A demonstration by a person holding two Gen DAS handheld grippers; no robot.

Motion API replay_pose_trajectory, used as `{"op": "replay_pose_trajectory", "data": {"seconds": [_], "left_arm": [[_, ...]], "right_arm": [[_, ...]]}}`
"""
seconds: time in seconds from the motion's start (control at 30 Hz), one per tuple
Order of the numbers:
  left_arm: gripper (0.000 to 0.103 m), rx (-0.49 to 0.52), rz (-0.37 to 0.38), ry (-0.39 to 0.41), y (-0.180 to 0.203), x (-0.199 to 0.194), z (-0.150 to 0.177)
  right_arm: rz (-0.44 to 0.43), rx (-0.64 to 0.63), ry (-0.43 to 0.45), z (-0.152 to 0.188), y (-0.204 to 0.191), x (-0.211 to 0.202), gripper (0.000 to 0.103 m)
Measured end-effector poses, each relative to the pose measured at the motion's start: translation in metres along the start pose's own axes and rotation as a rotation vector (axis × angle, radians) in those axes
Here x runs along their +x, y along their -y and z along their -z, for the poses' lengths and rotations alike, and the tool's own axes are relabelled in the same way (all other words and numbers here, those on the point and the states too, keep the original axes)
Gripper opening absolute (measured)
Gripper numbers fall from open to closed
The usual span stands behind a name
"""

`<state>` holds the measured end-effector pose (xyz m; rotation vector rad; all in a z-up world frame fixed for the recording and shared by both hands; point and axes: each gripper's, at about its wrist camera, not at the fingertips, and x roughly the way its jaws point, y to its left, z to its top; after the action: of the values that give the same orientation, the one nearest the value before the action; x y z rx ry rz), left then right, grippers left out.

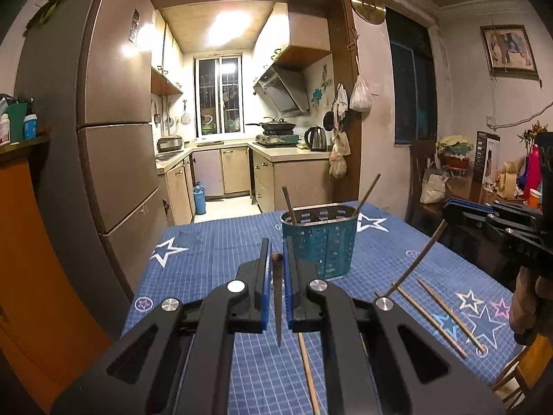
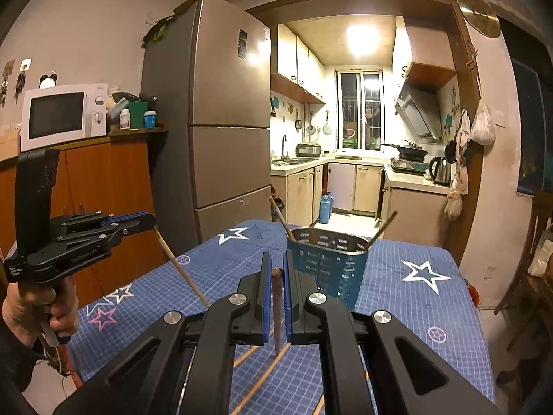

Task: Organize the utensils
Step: 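Lift both held chopsticks and carry them above the utensil holder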

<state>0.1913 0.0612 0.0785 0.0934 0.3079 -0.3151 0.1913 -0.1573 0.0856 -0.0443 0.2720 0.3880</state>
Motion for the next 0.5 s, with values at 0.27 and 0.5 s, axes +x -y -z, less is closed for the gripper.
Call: {"op": "replay_pose_trajectory", "data": {"seconds": [0.27, 0.5], "left_arm": [[0.005, 0.025, 0.014, 0.007, 0.011, 0.003, -0.022], [0.005, 0.036, 0.042, 0.016, 0.023, 0.004, -0.043]], "right_arm": [[-0.01, 0.017, 0.022, -0.025, 0.008, 0.002, 0.007], [-0.001, 0.017, 0.03, -0.046, 0.017, -0.003, 0.007]]}}
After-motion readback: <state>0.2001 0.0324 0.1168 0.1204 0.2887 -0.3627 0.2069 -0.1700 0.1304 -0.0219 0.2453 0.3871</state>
